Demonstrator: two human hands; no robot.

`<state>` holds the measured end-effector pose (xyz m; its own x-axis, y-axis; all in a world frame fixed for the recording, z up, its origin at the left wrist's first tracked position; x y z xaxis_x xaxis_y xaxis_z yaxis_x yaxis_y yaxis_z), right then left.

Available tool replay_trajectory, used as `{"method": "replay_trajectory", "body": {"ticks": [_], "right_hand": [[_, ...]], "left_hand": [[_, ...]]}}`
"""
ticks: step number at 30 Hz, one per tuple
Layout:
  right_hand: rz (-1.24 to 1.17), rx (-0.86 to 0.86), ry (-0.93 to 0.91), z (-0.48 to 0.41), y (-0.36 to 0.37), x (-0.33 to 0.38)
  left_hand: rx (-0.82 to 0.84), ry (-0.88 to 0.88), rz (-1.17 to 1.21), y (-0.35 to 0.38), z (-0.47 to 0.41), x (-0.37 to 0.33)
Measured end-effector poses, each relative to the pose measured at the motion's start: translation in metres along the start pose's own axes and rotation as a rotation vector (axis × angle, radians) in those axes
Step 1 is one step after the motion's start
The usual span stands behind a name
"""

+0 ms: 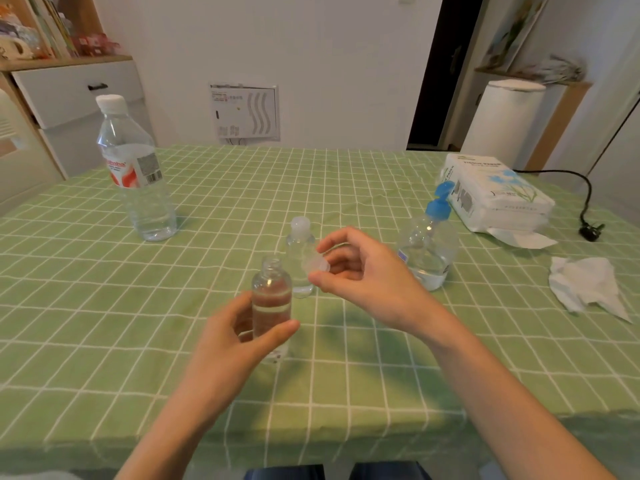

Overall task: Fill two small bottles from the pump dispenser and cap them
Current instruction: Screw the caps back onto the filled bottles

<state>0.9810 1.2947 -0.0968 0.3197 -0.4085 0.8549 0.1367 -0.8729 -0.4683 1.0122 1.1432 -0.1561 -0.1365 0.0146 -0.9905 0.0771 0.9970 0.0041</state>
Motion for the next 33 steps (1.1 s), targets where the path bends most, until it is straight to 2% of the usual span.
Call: {"method": "replay_trajectory", "body": {"ticks": [8,20,23,29,31,33], "right_hand": [[0.047,0.078,-0.105,0.007,0.003,0.026],[0.236,0.18,-0.147,0.002,0.006,0.038],[0.262,0.16,-0.123,-0.002,0.003,0.035],[0.445,0.006,-0.106,-0.009,-0.002,0.032],[0.482,0.013,-0.113,-0.009,-0.001,0.033],[0.413,0.087,-0.101,-0.007,0.002,0.031]], "left_hand": [[0.058,0.02,-0.051,0.012,0.008,0.002],[0.072,0.026,-0.155,0.016,0.006,-0.001],[0.067,0.032,-0.153,0.015,0.005,-0.002],[0.056,0.037,-0.158,0.016,0.003,0.002],[0.057,0.031,-0.157,0.016,0.003,0.003],[0.049,0.03,-0.146,0.014,0.002,0.003]]}}
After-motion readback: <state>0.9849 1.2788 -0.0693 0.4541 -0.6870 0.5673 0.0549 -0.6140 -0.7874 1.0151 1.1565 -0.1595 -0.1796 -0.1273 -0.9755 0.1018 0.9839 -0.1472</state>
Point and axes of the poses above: each hand's wrist, its own z-axis away from the middle knuckle, its own y-axis out of the palm, x = y × z, the point moved 10 cm from there along -z, towards the middle knuckle, and after that the axes turned 8 degrees about z, right-handed, at the moved point
